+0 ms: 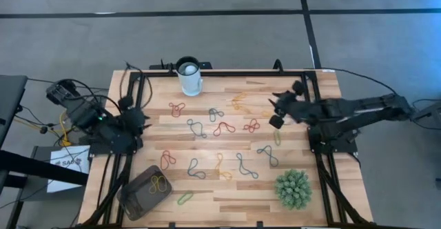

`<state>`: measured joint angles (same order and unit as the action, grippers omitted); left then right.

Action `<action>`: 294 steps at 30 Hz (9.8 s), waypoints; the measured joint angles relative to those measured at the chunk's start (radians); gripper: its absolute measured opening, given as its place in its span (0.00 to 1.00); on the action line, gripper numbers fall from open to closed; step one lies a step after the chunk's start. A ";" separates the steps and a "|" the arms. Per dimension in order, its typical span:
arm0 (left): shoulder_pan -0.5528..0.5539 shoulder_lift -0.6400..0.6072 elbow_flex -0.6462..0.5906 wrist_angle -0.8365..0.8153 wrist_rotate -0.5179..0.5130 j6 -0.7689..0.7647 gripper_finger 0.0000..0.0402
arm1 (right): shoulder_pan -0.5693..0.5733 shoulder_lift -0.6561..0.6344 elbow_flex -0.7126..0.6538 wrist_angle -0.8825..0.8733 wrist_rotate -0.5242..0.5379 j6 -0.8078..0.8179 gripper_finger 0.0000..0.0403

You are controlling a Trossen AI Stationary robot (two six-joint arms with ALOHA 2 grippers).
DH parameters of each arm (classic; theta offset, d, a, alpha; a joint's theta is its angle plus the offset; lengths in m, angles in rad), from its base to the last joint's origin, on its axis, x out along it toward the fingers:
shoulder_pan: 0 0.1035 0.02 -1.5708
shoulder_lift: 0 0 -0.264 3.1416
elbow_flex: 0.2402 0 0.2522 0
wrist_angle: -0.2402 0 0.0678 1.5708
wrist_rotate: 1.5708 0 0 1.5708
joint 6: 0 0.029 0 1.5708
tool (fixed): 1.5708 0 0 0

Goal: Pick and place items into bin
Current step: Put the yellow rubber band into the black bin

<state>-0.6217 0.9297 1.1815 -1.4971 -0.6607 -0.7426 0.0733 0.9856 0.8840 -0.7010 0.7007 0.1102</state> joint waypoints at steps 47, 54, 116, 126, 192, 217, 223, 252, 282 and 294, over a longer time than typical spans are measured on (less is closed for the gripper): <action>0.031 -0.001 -0.146 0.030 -0.086 0.106 0.27 | -0.472 0.858 0.128 -0.254 -0.623 -0.321 0.10; 0.031 -0.001 -0.146 0.048 -0.228 0.020 0.27 | -0.427 0.803 0.134 -0.276 -0.625 -0.269 0.01; 0.032 0.234 -0.146 0.429 -0.341 0.218 0.00 | -0.002 1.167 0.841 0.839 -0.507 -0.295 0.12; 0.017 0.233 -0.029 0.124 -0.121 0.007 0.00 | 0.043 1.023 0.841 0.486 -0.416 -0.279 0.23; -0.315 0.235 -0.319 0.669 0.419 -0.190 0.16 | 0.044 0.888 0.841 0.118 -0.341 -0.236 0.23; 0.156 0.229 0.368 -0.074 -0.178 0.011 0.15 | -0.214 0.518 0.729 -0.316 -0.390 -0.226 0.23; 0.390 0.227 0.295 -0.074 -0.074 0.120 0.15 | -0.340 0.568 0.439 0.023 -0.524 -0.254 0.22; 0.871 0.226 -0.046 0.449 0.342 0.732 0.15 | -0.377 0.981 0.396 0.185 -0.521 -0.175 0.18; 0.870 0.226 -0.046 0.474 0.387 0.688 0.15 | -0.343 0.980 0.392 0.203 -0.583 -0.136 0.01; 0.820 0.229 -0.091 0.753 0.667 0.800 0.15 | -0.176 0.758 0.394 0.225 -0.563 -0.081 0.00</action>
<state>0.1985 1.1585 1.0910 -0.7439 0.0064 0.0574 -0.1027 1.7439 1.2778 -0.4757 0.1375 0.0289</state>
